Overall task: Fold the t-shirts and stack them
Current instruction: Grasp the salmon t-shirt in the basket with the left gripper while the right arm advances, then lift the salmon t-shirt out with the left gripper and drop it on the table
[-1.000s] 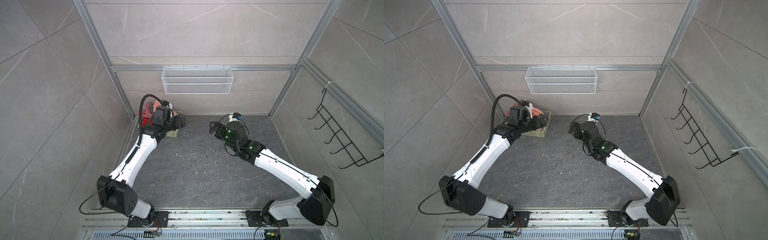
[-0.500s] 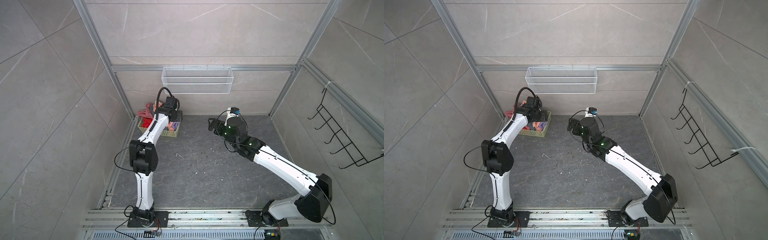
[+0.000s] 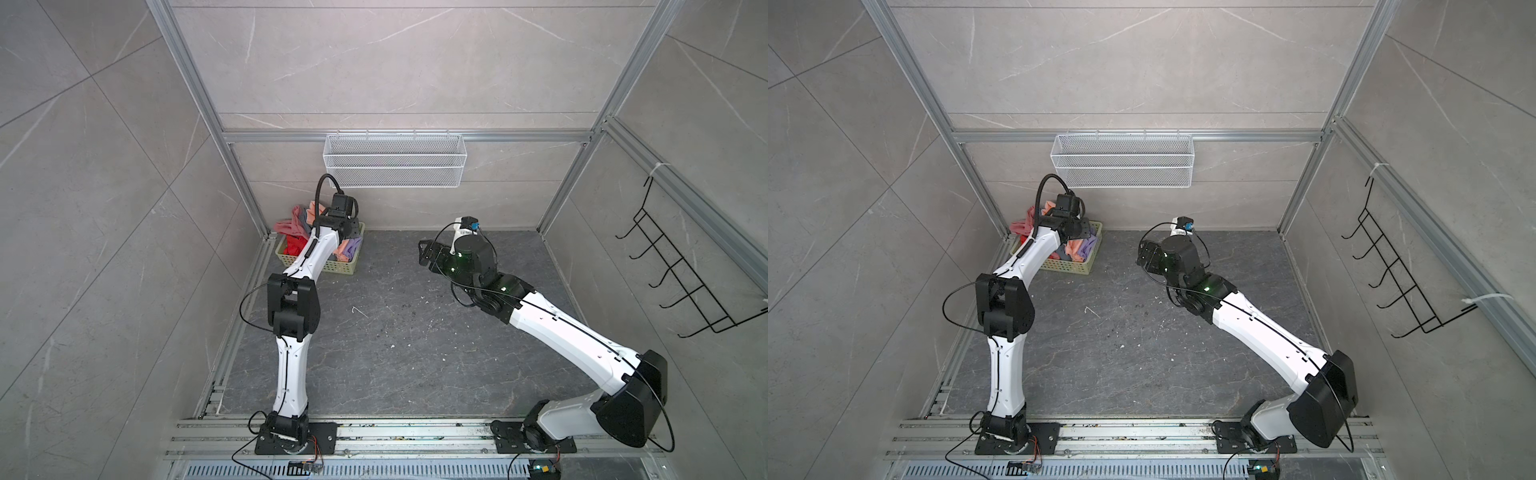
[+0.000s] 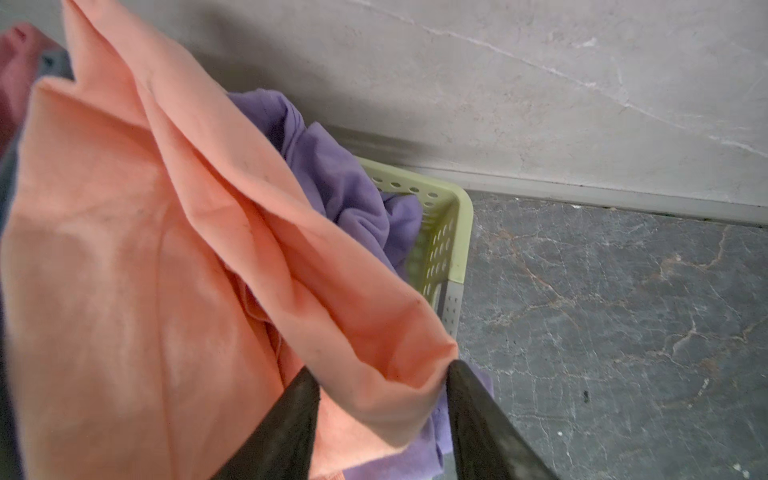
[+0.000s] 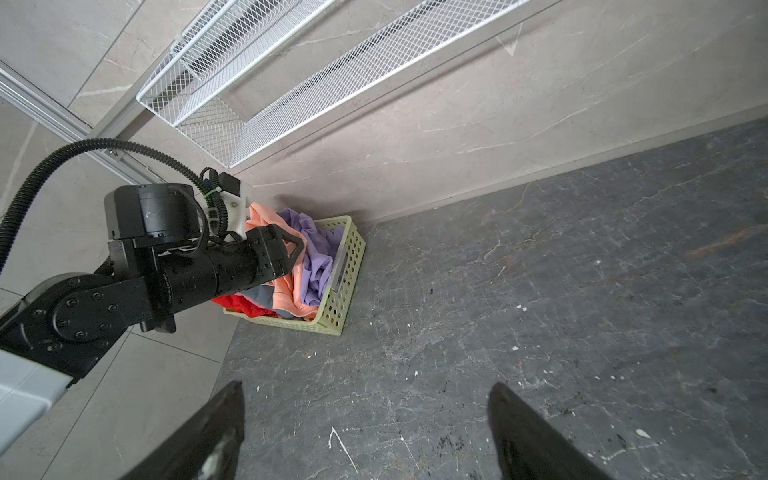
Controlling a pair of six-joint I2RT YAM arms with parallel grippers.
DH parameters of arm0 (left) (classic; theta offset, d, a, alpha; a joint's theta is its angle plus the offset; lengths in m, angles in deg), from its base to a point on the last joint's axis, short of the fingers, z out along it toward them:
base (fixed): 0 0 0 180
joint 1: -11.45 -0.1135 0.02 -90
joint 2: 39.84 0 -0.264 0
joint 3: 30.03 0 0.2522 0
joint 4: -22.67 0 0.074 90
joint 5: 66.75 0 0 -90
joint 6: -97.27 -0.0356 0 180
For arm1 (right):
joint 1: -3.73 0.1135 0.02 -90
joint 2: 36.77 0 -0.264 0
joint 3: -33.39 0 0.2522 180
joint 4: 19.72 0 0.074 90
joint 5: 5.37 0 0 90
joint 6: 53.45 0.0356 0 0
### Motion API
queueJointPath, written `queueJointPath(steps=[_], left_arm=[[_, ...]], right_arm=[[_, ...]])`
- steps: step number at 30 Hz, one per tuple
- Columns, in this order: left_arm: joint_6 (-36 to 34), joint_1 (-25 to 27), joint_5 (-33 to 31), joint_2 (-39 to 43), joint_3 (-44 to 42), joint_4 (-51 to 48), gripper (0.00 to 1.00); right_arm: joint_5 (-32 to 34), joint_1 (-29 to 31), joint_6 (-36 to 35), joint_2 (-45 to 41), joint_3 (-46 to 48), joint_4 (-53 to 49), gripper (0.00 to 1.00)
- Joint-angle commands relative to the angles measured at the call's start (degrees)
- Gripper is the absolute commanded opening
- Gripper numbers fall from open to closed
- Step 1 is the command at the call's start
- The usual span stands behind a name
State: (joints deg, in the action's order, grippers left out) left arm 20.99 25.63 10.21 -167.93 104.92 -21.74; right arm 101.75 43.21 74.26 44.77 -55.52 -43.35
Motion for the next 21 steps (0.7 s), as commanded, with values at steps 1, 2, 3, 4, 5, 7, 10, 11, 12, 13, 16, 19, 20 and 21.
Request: queueJointPath(steps=[1, 2, 3, 4, 5, 7, 10, 11, 12, 13, 16, 19, 20, 21], left_arm=[[1.5, -0.3, -1.1, 0.2, -0.7, 6.3, 0.46], [1.8, -0.3, -1.1, 0.7, -1.8, 7.7, 0.43], [1.8, -0.3, -1.0, 1.1, -2.6, 8.9, 0.41], [2.2, -0.3, -1.2, 1.4, -3.4, 9.9, 0.38], [2.4, -0.3, -1.4, 1.6, -3.8, 10.4, 0.36], [2.3, -0.4, -2.1, 1.3, -3.6, 10.0, 0.3], [1.9, -0.4, -2.4, 1.0, -3.3, 9.2, 0.17], [1.9, -0.4, -2.5, 1.2, -3.4, 9.0, 0.13], [1.9, -0.4, -2.5, 1.5, -3.5, 8.9, 0.1], [1.9, -0.4, -2.5, 2.0, -3.7, 8.9, 0.06], [1.9, -0.3, -1.7, 4.6, -5.1, 9.9, 0.0], [1.2, -0.3, 0.1, 8.9, -6.5, 11.1, 0.0], [0.6, -0.3, 0.9, 10.7, -6.5, 10.7, 0.0], [0.0, -0.3, 1.9, 12.3, -6.8, 10.5, 0.0]], right_arm=[[-0.2, -0.2, 0.7, 0.1, -2.7, -1.9, 0.91], [-0.2, -0.2, 0.6, 0.2, -2.9, -2.1, 0.91], [-0.1, -0.2, 0.4, 0.3, -3.1, -2.1, 0.91], [0.1, -0.2, 0.3, 0.3, -3.3, -2.5, 0.91], [0.1, -0.2, 0.0, 0.3, -3.4, -2.6, 0.91], [0.6, -0.2, -0.2, 0.2, -3.6, -3.0, 0.91], [1.6, -0.2, -1.0, -0.1, -3.4, -3.1, 0.91], [2.0, -0.2, -1.2, -0.3, -3.4, -3.4, 0.91], [2.2, -0.2, -1.4, -0.3, -3.4, -3.5, 0.91], [2.4, -0.2, -1.6, -0.4, -3.3, -3.6, 0.91], [2.6, -0.2, -2.2, -0.5, -3.3, -3.5, 0.91], [2.7, -0.2, -3.2, -0.3, -3.1, -2.8, 0.91], [2.7, -0.3, -3.6, -0.2, -3.2, -2.4, 0.91], [2.6, -0.3, -3.9, 0.0, -3.3, -2.1, 0.91]])
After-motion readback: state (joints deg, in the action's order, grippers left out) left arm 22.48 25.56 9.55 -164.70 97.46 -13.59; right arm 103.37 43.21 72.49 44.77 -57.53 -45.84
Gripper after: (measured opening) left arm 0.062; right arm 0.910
